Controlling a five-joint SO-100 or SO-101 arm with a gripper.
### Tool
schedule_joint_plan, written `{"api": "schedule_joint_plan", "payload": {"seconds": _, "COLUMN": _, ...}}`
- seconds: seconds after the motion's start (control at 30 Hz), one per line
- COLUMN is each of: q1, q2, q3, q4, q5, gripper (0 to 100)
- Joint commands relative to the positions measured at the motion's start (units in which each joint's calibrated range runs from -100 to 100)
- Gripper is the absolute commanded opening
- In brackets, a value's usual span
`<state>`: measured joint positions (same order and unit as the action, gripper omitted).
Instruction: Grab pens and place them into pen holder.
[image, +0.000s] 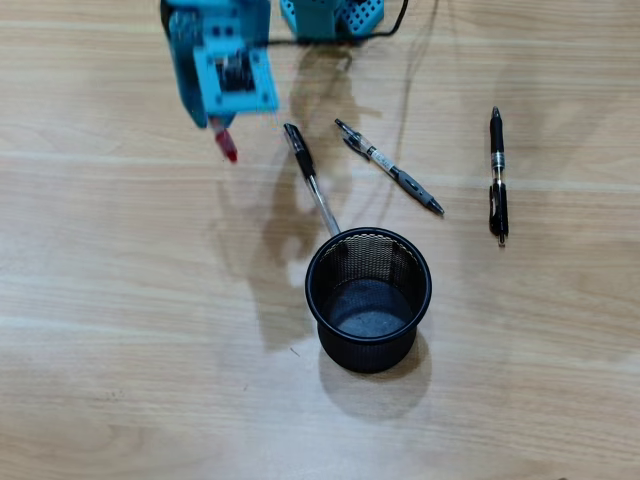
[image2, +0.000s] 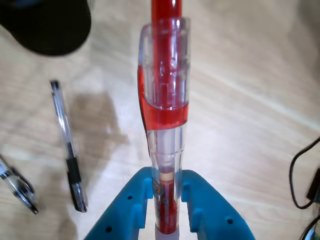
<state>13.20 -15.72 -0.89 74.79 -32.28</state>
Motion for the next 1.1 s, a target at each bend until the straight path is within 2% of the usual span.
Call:
{"api": "schedule_joint_plan", "payload": {"seconds": 0.0, "q1": -5.5, "q2": -10.3, "q3": -1.4, "q4": -0.7, "q5": -4.5, "gripper": 2}}
{"api": "schedule_joint_plan", "payload": {"seconds": 0.13, "q1": -12.9, "q2": -12.1, "q3": -1.9, "q4": -3.0, "q5": -10.2, "gripper": 2}}
{"api": "schedule_joint_plan", "payload": {"seconds": 0.27, "q1": -20.0, "q2": -11.8, "q3": -1.4, "q4": -13.3, "q5": -13.4, "gripper": 2}}
{"api": "schedule_joint_plan", "payload": {"seconds": 0.5, "q1": -26.5, "q2": -3.1, "q3": -1.9, "q4": -37.4, "q5": -15.5, "gripper": 2}}
{"api": "schedule_joint_plan", "payload": {"seconds": 0.8, "q1": -28.6, "q2": 11.0, "q3": -1.1, "q4": -60.3, "q5": -17.5, "gripper": 2}}
{"api": "schedule_joint_plan", "payload": {"seconds": 1.07, "q1": -28.0, "q2": 18.2, "q3": 1.8, "q4": -62.2, "q5": -18.1, "gripper": 2}}
